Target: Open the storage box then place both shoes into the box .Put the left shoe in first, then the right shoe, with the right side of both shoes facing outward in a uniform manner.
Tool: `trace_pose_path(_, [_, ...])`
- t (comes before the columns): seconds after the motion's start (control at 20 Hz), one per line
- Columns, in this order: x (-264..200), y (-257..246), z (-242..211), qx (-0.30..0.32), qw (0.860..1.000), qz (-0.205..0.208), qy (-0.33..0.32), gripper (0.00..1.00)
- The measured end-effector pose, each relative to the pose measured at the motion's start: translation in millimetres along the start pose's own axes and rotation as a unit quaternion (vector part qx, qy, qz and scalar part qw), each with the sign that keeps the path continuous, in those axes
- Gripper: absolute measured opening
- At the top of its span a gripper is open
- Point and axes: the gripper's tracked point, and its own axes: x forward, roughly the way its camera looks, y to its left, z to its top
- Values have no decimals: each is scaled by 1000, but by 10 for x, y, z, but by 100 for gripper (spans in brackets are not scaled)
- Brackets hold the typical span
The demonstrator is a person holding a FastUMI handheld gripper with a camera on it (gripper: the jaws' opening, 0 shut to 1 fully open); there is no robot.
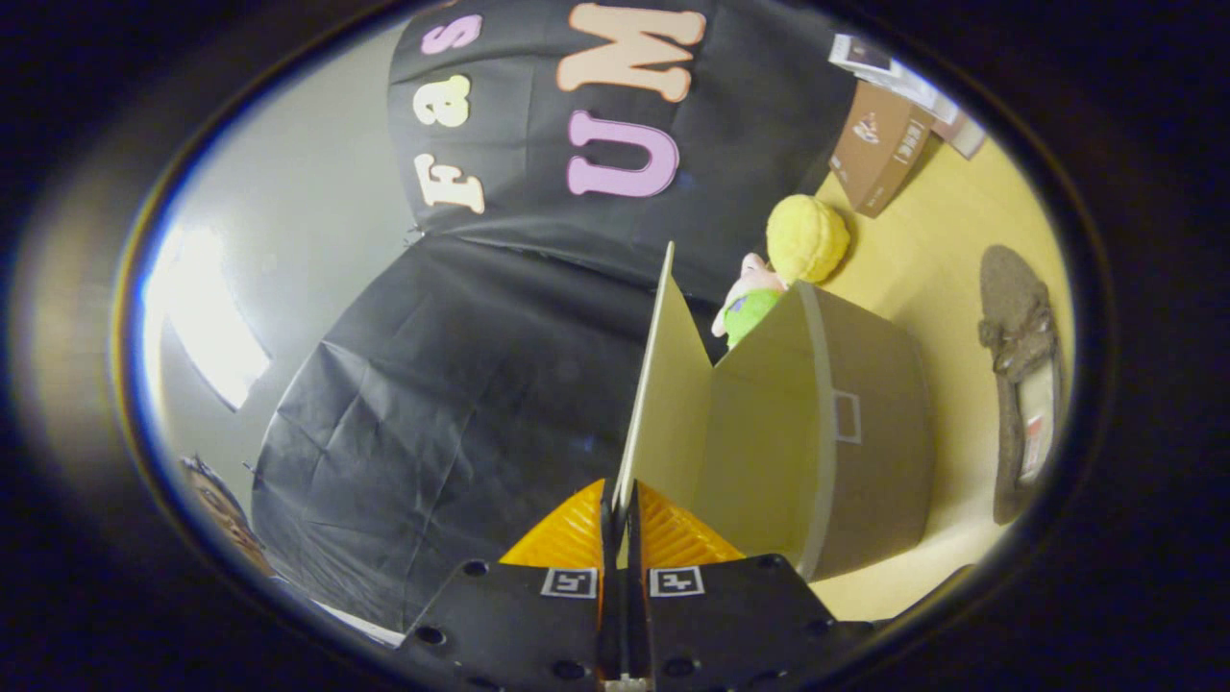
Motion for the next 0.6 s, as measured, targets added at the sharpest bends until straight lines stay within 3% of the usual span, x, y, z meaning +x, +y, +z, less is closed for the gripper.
trace_pose_path(0.15, [174,318,-80,-59,998,-18,6,6])
trace_pose_path(0.6, [910,824,-610,-130,990,-21,47,6])
